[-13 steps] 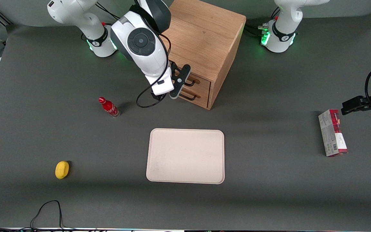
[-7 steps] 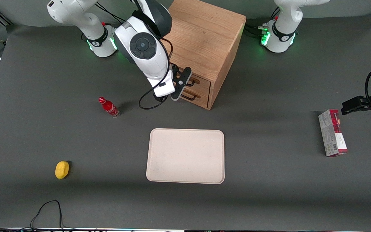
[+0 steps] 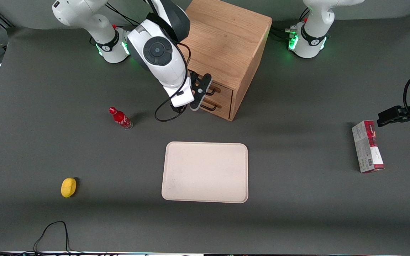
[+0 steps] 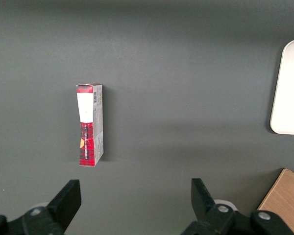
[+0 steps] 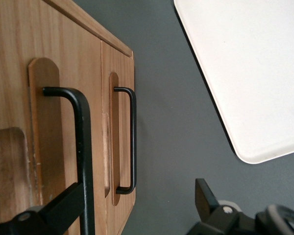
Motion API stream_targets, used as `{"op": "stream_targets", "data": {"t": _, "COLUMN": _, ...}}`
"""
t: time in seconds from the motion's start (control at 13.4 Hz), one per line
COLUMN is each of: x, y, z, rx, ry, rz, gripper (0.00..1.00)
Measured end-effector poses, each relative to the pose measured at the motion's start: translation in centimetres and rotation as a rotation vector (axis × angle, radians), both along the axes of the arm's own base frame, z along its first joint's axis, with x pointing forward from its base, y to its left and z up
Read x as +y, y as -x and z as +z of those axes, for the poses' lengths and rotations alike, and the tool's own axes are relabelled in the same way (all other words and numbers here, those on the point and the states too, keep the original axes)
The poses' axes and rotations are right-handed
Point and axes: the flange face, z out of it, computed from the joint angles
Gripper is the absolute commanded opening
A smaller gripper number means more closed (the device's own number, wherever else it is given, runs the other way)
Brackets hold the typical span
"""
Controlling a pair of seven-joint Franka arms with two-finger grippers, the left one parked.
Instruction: Open upper drawer
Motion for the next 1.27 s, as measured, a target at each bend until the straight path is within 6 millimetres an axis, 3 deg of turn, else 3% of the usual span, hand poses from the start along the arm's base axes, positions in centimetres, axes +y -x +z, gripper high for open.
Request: {"op": "stream_targets", "data": {"t": 1.27, "x": -0.42, "y": -0.38, "z": 0.43, "rx": -0.031, "ry": -0.042, "rz": 0.191, "gripper": 1.00}}
